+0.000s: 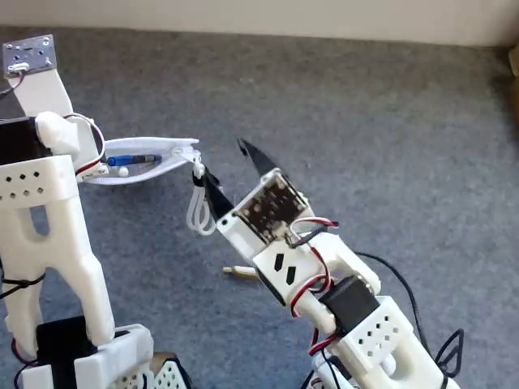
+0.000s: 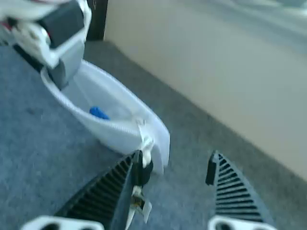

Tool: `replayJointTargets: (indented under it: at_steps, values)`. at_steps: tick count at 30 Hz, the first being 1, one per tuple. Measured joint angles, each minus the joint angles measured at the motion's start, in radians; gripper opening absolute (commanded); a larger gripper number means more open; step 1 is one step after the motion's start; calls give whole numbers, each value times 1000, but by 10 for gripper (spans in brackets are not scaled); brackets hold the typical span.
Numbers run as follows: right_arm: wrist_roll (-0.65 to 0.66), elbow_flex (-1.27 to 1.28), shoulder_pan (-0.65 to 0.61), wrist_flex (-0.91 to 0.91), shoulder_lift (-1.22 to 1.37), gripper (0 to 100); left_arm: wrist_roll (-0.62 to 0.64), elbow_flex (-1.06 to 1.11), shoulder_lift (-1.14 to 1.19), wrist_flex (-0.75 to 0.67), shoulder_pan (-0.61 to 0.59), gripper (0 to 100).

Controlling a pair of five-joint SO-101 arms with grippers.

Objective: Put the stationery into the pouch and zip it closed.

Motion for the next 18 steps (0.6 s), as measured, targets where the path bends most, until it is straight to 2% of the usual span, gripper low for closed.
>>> replayJointTargets:
  at_steps: [4,8,12,15,18]
  values:
    - [0,0,23,167,0,206,0,0,0,0,-5,4]
    - [0,20,26,259,-2,206,0,0,0,0,-11,4]
    - [0,54,35,273,58,182,0,23,-9,0,-12,4]
    - [0,54,60,273,184,133,0,40,-11,0,-14,4]
    - [0,52,78,275,334,131,0,40,-11,0,-14,4]
